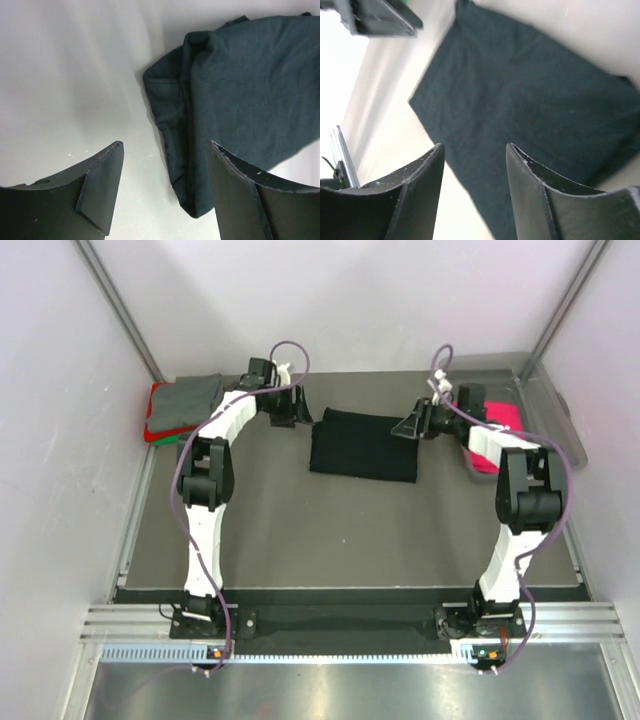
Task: Fold and stack the t-shirts
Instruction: Neatly place the folded tshirt to the corner
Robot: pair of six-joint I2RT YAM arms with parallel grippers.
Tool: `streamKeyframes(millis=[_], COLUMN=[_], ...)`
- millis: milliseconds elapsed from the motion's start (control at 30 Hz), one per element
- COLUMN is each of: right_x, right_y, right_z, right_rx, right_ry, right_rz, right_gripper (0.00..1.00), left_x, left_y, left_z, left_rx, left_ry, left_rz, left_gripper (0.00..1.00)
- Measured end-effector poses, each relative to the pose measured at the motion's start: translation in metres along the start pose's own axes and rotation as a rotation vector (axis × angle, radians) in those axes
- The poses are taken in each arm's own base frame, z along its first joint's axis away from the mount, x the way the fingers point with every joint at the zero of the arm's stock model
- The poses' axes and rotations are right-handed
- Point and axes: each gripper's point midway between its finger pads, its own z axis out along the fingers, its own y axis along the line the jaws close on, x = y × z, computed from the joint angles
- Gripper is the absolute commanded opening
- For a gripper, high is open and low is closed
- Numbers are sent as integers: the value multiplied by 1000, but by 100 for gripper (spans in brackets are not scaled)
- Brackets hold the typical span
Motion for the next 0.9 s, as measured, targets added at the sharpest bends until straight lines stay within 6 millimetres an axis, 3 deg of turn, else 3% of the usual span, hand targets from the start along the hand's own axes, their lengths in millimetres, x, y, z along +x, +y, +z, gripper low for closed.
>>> streamKeyframes(millis=[200, 367, 700, 833, 900], right_x=[40, 51, 54, 55, 55], right_y=[-23, -37, -45, -45, -45], right_z=[29, 36, 42, 42, 43], right_rx=[17, 40, 44, 42, 41], right_ry=[118, 156, 165, 166, 166], right_rz=[50, 75, 87, 89, 89], right_gripper=[50, 50, 49, 49, 49], left_x=[20, 28, 52, 61, 64], left_y=[17, 12, -40, -61, -65], left_z=[19, 23, 42, 52, 56], left_rx=[121, 264, 450, 479, 481], left_ry=[70, 109, 213, 241, 249], left_rz=[-140, -214, -195, -163, -158], left_gripper=[73, 73, 72, 64, 53])
